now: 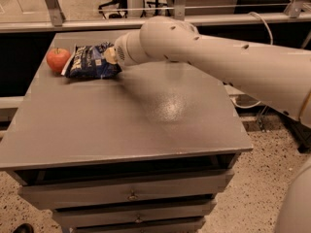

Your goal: Move blue chip bag near apple

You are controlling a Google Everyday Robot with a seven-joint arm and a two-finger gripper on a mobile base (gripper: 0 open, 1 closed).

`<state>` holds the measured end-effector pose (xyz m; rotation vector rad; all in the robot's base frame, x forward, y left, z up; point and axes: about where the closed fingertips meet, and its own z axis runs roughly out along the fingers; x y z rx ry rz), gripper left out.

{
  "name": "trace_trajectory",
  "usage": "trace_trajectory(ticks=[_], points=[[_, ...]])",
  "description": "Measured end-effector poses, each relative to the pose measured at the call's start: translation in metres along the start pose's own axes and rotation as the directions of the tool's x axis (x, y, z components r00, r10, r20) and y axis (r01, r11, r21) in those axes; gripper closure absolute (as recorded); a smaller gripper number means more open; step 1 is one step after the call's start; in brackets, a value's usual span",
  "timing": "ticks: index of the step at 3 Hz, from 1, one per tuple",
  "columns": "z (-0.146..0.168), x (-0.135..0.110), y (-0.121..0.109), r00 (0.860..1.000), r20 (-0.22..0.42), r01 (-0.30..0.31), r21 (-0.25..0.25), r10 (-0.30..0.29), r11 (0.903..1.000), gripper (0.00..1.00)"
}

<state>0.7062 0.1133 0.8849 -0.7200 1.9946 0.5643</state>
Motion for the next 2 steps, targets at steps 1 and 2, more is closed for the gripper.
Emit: trace_trajectory(ticks=[1,2], points=[[-0.005,0.002,0.0,1.0,-0.005,0.005,-0.004,-0.005,1.0,0.3],[-0.024,0.005,-0.009,1.0,0.0,0.022,0.006,-0.022,0.9998,0.07]])
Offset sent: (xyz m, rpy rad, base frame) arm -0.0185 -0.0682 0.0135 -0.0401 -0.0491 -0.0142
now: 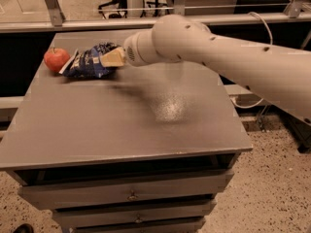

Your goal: Move blue chip bag near apple

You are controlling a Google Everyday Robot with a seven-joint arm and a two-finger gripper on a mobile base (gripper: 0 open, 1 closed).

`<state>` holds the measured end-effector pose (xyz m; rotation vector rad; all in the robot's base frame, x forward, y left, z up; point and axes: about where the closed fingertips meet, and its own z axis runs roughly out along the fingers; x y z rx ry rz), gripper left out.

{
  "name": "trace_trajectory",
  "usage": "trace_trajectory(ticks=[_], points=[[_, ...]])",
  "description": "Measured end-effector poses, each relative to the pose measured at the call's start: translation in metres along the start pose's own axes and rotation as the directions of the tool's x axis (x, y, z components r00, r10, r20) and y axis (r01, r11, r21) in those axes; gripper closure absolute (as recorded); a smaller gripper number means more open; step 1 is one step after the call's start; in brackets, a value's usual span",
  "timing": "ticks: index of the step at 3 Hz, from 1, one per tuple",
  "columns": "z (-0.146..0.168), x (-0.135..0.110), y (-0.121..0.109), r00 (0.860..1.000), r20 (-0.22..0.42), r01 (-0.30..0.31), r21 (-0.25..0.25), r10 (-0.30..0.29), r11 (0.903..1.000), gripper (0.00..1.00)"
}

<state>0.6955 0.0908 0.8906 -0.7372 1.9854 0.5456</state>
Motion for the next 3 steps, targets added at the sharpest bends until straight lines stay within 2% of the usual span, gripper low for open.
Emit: trace_trajectory(ticks=[1,2,3], points=[[-0.026,0.006,-0.008,1.0,0.024,0.005,-0.014,-0.004,0.9999,0.0],[-0.056,0.025,0.011,0.996,0.077,-0.037,-0.158,0.049,0.9868,0.0],[-0.1,0.048,0.028,0.988,0.148,-0.002,-0.277,0.045,0.961,0.0]])
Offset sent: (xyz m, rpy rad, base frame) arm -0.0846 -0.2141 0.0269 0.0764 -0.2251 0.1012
